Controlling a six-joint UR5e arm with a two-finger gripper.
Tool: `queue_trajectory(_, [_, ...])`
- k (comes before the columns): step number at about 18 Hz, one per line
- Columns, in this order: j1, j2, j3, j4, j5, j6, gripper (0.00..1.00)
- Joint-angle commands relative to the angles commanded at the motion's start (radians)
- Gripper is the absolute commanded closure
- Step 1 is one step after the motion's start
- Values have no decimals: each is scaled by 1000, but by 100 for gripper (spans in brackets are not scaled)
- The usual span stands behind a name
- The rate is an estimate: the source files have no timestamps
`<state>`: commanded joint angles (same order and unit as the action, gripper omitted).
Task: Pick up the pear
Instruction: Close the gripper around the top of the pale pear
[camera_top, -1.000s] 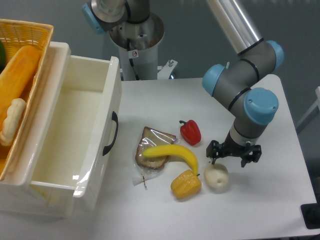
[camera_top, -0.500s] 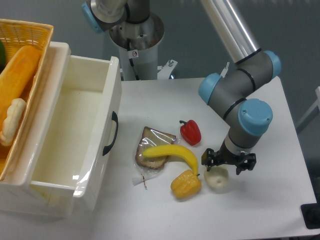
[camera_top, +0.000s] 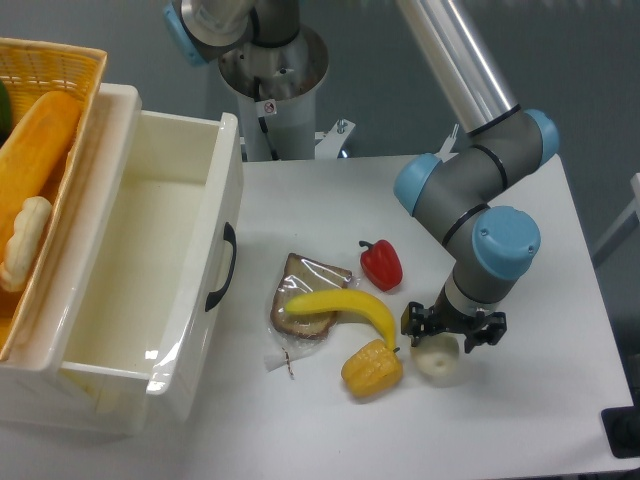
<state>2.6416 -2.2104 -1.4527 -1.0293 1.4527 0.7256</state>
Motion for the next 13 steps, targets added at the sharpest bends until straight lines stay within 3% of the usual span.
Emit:
queue_trajectory(4, [-3,-5,0,0,14,3,70])
queue_trajectory(13, [27,35,5,-2,26,17,70])
